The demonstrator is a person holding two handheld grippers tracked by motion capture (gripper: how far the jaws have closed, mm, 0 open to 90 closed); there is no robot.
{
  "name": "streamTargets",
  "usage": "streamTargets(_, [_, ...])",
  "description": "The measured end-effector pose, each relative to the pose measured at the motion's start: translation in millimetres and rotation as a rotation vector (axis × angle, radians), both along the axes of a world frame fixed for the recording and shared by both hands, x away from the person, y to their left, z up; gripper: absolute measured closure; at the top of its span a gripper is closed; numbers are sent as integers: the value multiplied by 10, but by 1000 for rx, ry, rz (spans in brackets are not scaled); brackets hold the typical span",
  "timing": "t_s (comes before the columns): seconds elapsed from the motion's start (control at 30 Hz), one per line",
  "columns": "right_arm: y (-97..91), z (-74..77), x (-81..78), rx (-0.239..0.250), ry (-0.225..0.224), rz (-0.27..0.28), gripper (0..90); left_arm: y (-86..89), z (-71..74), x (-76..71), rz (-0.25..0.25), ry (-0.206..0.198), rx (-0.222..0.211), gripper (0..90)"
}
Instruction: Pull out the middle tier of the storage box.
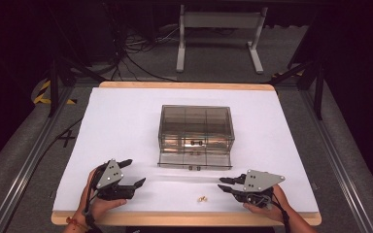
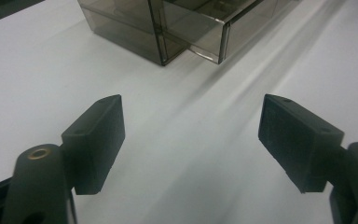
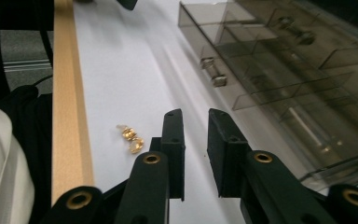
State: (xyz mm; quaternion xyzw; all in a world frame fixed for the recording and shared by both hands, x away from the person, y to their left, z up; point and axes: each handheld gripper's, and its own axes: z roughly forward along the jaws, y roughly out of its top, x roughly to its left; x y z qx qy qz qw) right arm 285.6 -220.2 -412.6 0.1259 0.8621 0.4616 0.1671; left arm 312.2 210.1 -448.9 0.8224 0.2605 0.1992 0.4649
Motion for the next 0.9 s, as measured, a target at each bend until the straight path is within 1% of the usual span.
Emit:
streamTargets(0.03, [0,0,0,0,0,0,771,0,0,0,0,0,0,210])
streamTargets(0.07, [12,-32,-9,0,9,6,767,-13,-29,-6,-15,18,-27,210])
streamTargets(0.1, [25,-70,-12,9,29,18,769,-19,-42,-4,-15,7,-21,207])
streamTargets(0.13, [37,-89,-13,4,36,24,768,-31,-54,-5,-19,7,-16,201])
streamTargets(0.23, [89,-144,-10,-6,59,46,765,-60,-72,-2,-23,6,-28,195])
streamTargets(0.33, [164,-189,-15,-31,65,71,759,-66,-73,3,-22,3,-42,194])
streamTargets(0.37, [164,-189,-15,-31,65,71,759,-66,-73,3,-22,3,-42,194])
streamTargets(0.4, [199,-199,-18,-38,70,81,759,-61,-73,5,-19,1,-53,194])
streamTargets(0.47, [236,-212,-9,-35,83,89,759,-50,-72,13,-21,-1,-67,193])
streamTargets(0.5, [255,-222,-1,-45,81,93,760,-50,-74,17,-20,3,-69,192])
streamTargets(0.6, [308,-253,8,-53,100,105,762,-52,-77,23,-26,10,-67,191])
streamTargets(0.67, [348,-281,11,-70,108,109,764,-51,-78,25,-30,10,-67,191])
streamTargets(0.73, [374,-303,21,-82,107,116,769,-49,-78,27,-32,12,-69,192])
streamTargets(0.9, [431,-347,35,-98,117,114,788,-53,-79,32,-37,14,-62,192])
